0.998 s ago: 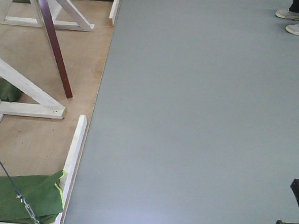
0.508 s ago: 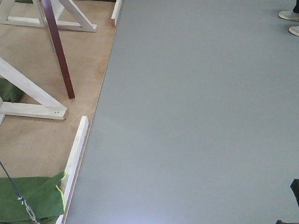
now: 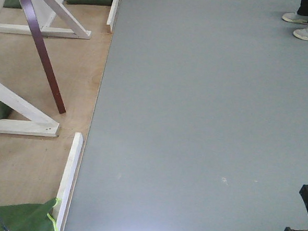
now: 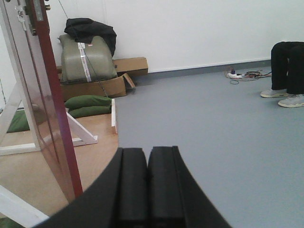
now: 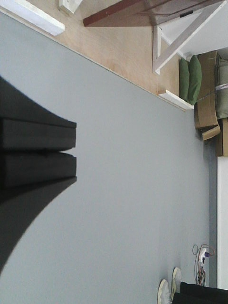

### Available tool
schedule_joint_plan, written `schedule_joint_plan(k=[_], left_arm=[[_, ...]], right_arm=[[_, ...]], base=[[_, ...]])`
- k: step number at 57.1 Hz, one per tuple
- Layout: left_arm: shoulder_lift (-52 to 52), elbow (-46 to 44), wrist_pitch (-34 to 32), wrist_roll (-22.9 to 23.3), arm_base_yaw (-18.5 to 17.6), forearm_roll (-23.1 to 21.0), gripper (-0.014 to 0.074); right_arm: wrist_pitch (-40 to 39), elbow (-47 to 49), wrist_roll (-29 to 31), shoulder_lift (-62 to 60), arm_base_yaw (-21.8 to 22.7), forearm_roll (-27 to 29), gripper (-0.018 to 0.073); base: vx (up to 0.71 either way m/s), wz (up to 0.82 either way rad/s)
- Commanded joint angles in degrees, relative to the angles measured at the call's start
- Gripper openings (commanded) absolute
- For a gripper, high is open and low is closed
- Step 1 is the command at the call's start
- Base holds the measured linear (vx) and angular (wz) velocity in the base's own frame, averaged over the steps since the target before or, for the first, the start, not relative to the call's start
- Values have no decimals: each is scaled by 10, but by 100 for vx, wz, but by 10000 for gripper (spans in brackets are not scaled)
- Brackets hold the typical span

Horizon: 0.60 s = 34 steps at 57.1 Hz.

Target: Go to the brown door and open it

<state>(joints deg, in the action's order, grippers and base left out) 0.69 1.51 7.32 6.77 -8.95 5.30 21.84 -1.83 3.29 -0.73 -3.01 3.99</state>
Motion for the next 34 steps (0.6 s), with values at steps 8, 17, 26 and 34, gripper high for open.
schedule_joint_plan(k=[8, 17, 26, 34], left_arm=[[8, -9, -43, 1, -1, -4, -6], [8, -9, -43, 1, -1, -4, -6], [8, -9, -43, 1, -1, -4, -6], [8, -9, -43, 1, -1, -4, -6]], right_arm=[[-44, -2, 4, -3, -1, -2, 0], [-46, -2, 4, -3, -1, -2, 0], [-46, -2, 4, -3, -1, -2, 0], [-46, -2, 4, -3, -1, -2, 0]], base=[[23, 8], [29, 18], [34, 15], [37, 11]])
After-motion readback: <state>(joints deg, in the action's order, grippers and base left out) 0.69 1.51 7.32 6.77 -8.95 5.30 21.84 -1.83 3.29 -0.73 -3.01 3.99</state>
